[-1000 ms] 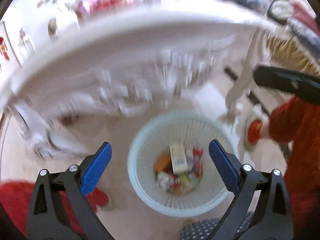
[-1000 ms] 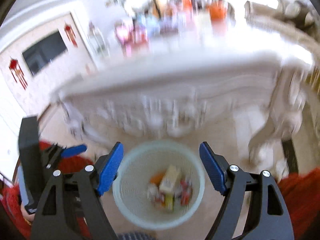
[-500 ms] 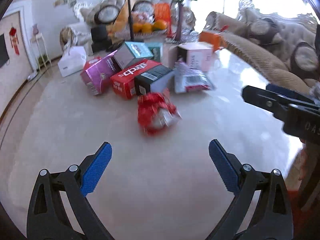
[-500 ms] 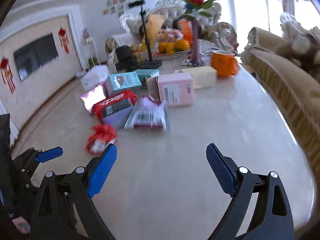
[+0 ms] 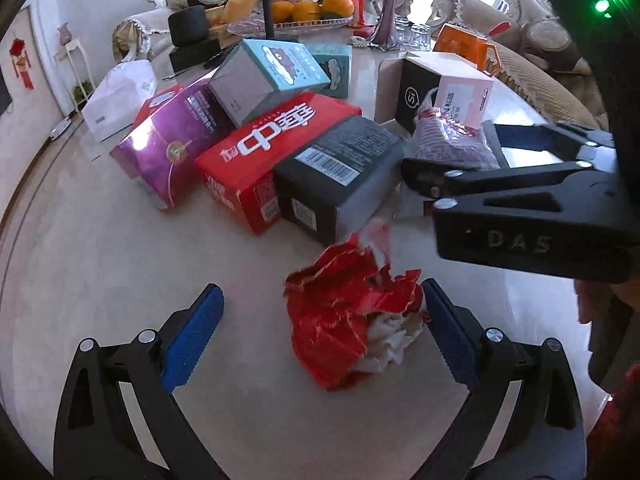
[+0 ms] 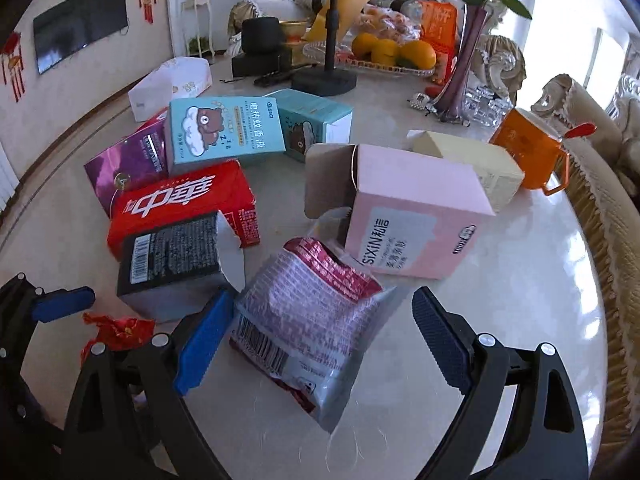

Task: Collect trash
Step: 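Grasp the red crumpled wrapper with the left gripper while the right grasps the silver snack bag, then carry the wrapper and snack bag over the wastebasket and open both grippers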

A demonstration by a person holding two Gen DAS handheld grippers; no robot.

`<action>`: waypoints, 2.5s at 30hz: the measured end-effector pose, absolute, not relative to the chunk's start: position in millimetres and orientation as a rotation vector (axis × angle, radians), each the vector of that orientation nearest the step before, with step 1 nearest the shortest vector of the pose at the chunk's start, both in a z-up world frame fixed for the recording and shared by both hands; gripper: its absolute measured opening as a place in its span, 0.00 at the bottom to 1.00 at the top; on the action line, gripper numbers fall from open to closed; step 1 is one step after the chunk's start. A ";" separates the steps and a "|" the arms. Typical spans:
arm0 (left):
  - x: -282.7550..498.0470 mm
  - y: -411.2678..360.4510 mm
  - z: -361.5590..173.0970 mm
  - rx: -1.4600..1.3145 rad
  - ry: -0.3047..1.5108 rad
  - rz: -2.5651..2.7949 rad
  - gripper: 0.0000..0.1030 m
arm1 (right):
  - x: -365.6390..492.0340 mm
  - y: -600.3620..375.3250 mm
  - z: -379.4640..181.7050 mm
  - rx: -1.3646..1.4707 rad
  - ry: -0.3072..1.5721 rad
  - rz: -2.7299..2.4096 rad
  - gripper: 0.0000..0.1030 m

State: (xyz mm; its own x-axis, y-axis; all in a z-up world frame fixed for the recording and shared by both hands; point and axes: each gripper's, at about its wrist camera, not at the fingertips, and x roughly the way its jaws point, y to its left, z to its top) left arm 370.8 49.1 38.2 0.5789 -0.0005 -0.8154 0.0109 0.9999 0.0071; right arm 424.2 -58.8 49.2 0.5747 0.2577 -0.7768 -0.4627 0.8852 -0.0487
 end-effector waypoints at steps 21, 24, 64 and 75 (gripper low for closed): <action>264.8 65.3 91.3 -0.029 0.776 -0.105 0.49 | 310.2 -130.4 98.5 0.008 0.755 0.538 0.46; 222.9 63.2 97.1 -0.042 0.740 -0.135 0.49 | 266.3 -140.4 101.7 0.023 0.720 0.570 0.46; 90.1 20.7 -152.5 -0.006 1.168 -0.131 0.84 | 101.9 -120.1 -127.2 -0.132 1.093 0.472 0.69; 90.8 27.1 -153.9 -0.037 1.172 -0.134 0.89 | 105.9 -130.7 -130.9 -0.103 1.102 0.416 0.73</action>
State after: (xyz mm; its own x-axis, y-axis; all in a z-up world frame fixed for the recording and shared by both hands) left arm 90.8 27.1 -153.9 0.3812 -0.1241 -0.9161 0.0851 0.9915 -0.0988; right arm 105.9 -130.7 -130.9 0.3839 0.2750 -0.8815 -0.3762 0.9184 0.1226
